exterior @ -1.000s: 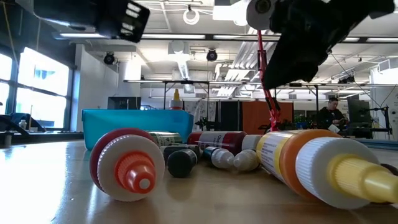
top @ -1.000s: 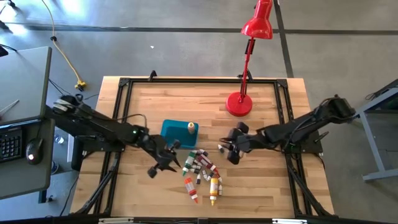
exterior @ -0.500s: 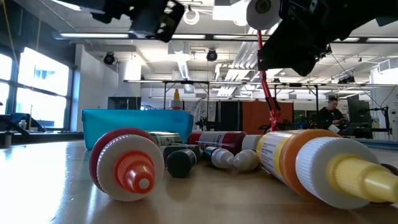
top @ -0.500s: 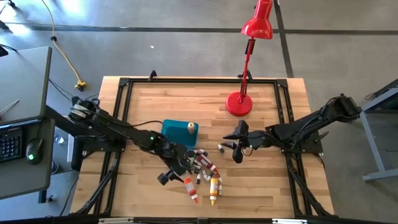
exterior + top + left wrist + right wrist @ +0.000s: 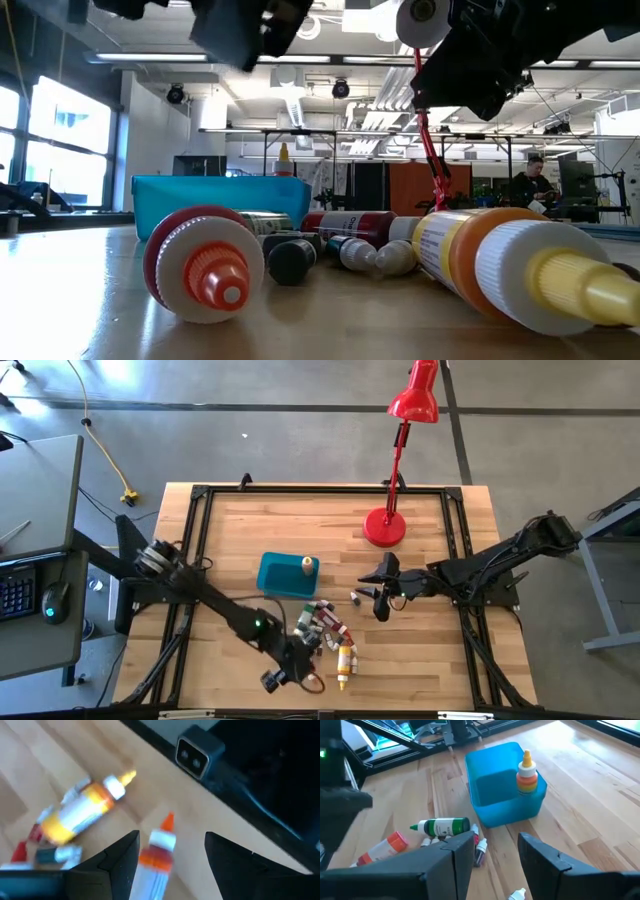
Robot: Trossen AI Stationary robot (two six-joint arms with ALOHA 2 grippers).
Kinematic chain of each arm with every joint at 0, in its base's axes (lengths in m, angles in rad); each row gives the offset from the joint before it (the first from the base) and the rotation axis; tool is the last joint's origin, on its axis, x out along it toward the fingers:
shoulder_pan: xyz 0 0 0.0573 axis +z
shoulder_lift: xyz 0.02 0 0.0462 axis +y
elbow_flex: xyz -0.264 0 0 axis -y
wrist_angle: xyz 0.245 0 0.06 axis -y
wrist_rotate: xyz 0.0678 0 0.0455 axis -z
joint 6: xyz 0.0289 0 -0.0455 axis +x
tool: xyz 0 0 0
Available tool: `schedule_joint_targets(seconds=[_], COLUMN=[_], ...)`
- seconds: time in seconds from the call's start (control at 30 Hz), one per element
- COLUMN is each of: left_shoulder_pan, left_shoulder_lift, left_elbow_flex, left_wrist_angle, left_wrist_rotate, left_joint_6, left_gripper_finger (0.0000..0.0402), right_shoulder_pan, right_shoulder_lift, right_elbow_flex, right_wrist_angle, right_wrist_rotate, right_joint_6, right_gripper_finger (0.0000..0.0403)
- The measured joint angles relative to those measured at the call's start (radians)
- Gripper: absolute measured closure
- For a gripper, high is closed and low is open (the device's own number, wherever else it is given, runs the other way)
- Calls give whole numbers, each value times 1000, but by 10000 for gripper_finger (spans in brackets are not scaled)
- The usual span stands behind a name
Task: Pick & Place food coloring
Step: Put the large orange food coloring into the blue bin
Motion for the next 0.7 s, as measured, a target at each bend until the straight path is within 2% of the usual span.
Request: schedule_joint_targets(seconds=[0.17, 0.23, 0.3, 0.37, 0.43, 0.5, 0.57, 0.7], left_shoulder_pan=[-11, -10, -9, -9, -10, -9, -10, -9], left_shoulder_lift=[82, 127, 140, 177, 186, 217, 218, 230], left_elbow_flex=[89, 135, 157, 202, 222, 261, 268, 278], left_wrist_angle=[-93, -82, -158, -131, -222, -228, -304, -309], left_wrist_rotate=[-29, -33, -54, -51, -52, -39, -38, -56], left_joint_6=[-3, 8, 41, 64, 77, 82, 93, 95], left_gripper_finger=[179, 179, 179, 179, 179, 179, 179, 179], right_shoulder_pan=[9, 22, 29, 36, 38, 38, 34, 32], right_shoulder_lift=[0, 0, 0, -3, -1, -3, -2, -7], right_elbow_flex=[0, 0, 0, 0, 0, 0, 0, 2], right_wrist_angle=[9, 12, 21, 24, 43, 45, 70, 89], right_wrist_rotate=[-21, -24, -25, -22, -18, -16, -18, -18], right_joint_6=[7, 7, -6, -28, -53, -78, -100, -108], right_gripper_finger=[258, 258, 258, 258, 258, 258, 258, 258])
